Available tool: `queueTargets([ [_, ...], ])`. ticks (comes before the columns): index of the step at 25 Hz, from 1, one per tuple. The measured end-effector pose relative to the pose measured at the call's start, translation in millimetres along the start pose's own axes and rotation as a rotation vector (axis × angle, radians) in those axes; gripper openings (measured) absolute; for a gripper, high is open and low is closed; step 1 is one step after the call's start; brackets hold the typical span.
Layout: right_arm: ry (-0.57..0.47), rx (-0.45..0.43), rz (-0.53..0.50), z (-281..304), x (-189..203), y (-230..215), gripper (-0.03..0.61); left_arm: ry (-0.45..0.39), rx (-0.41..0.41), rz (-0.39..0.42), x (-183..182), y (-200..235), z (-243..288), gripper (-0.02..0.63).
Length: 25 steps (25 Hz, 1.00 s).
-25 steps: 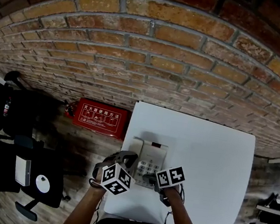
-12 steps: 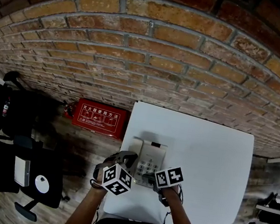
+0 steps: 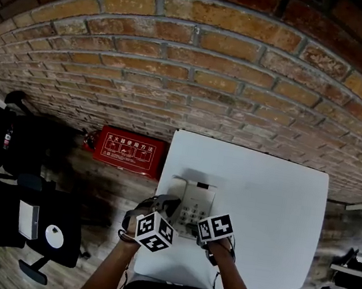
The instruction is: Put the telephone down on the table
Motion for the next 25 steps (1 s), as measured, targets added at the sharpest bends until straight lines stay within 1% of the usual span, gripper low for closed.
queueTargets([
  [8, -0.011, 0.011, 0.000, -1.1, 1.1, 1.2, 0.311, -0.002, -0.004, -0.010, 1.0, 0.0, 0.0, 0.008],
  [14, -0.022, 0.040, -0.026, -11.2, 5.3, 0.3, 0.308, -0.002, -0.008, -0.023, 1.6, 0.2, -0.4, 0.008],
  [17, -0.042, 0.039, -0.031, -19.7, 6.8, 1.5, 0.308, -0.009, -0.007, -0.020, 0.3, -3.3, -4.7, 0.008],
  [22, -0.093, 0.038, -0.065, -36.8, 2.4, 4.0, 0.304, -0.047, -0.012, -0.046, -10.0, -3.0, -18.7, 0.008],
  [25, -0.134, 0.067, -0.104, -50.0, 0.3, 6.9, 0.274, -0.063, -0.020, -0.065, -12.4, -1.6, -28.5, 0.008],
])
Point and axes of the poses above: the fingertips, and each gripper's own axes: z forward along the fingers, y to its left, x out of its underside, the point moved 6 cm from there along -z, backward along the fingers, and after that the axes turned 6 degrees about -z, right-handed, at the moved point
